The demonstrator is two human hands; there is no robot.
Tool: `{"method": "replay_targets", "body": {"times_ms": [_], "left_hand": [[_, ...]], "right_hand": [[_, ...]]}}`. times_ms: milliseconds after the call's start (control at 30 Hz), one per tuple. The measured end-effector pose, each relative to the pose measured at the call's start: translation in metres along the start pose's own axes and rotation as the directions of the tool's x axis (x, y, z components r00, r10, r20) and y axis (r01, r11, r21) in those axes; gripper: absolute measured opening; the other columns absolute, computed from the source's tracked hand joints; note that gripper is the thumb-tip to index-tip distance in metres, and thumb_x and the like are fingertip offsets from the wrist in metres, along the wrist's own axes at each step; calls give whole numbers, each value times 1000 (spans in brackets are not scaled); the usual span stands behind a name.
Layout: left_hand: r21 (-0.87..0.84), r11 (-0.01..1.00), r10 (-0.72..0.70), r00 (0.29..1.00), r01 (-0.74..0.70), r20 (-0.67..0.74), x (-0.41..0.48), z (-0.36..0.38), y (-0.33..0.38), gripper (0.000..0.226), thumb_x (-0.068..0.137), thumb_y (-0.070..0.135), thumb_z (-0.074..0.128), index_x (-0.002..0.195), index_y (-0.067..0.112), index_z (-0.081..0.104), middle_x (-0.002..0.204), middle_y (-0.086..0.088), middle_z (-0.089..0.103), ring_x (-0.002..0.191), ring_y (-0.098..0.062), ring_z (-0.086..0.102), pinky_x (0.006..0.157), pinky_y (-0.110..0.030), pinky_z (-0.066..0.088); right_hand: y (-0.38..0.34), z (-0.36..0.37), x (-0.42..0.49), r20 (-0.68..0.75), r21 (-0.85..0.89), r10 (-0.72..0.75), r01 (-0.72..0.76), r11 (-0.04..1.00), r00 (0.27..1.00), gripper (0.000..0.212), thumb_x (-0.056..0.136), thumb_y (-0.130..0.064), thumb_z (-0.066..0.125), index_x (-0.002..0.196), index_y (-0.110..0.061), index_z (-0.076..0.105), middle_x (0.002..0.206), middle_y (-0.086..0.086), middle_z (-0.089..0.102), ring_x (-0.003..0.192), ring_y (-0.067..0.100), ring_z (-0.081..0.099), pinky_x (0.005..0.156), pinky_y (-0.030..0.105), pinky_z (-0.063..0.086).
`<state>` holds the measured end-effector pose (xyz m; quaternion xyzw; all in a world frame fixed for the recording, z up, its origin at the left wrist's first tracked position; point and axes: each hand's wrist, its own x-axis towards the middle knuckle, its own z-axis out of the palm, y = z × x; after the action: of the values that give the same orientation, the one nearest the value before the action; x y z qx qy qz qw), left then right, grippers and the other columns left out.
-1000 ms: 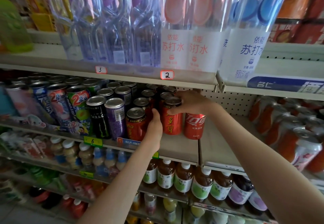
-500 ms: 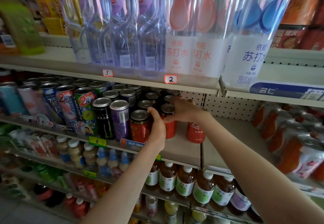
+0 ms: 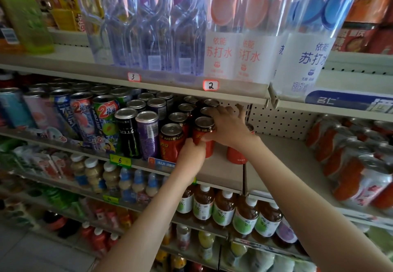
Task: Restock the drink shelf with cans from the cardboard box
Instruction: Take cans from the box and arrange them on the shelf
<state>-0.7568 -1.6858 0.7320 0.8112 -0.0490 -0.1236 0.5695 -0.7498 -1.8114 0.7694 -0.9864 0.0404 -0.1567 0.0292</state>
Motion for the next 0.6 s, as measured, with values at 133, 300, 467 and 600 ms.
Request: {"method": "replay_targets", "body": {"times_ms": [133,300,467,600], "left_hand": [[-79,971,211,967,-224,-142,-19,-24,-17,34,98,23,46,131,13,48,120,4,57,109,-14,56,88,-23,41],[-74,939,287,884,-336,-370,-33,-55,-64,17,97,22,50,114,20,55,104,6,65,93,-10,63,79,-24,51],[-92,977,103,805,-192,-584,-61,-96,-139,12,95,15,53,106,20,54,99,1,64,93,-19,64,81,-28,52],[-168,986,-138,655,17,-743,-111,-120,-206,20,93,5,51,102,22,52,91,4,62,86,-18,62,66,-14,44]], "right_hand": [[-16,-12,-44,-206,43,-61,71,997,977,65,79,-39,66,138,-23,43,138,1,46,127,27,36,104,44,21],[-63,3,-90,-367,199,-239,327,924,899,43,81,-26,65,121,-13,55,108,4,59,99,23,47,77,33,30],[-117,53,-105,-257,460,-426,498,735,867,39,83,-17,66,119,-9,56,106,7,61,99,28,57,84,38,46],[-149,107,-123,-80,643,-549,464,609,832,37,87,-18,65,121,-7,55,107,8,61,104,26,57,87,36,47]]}}
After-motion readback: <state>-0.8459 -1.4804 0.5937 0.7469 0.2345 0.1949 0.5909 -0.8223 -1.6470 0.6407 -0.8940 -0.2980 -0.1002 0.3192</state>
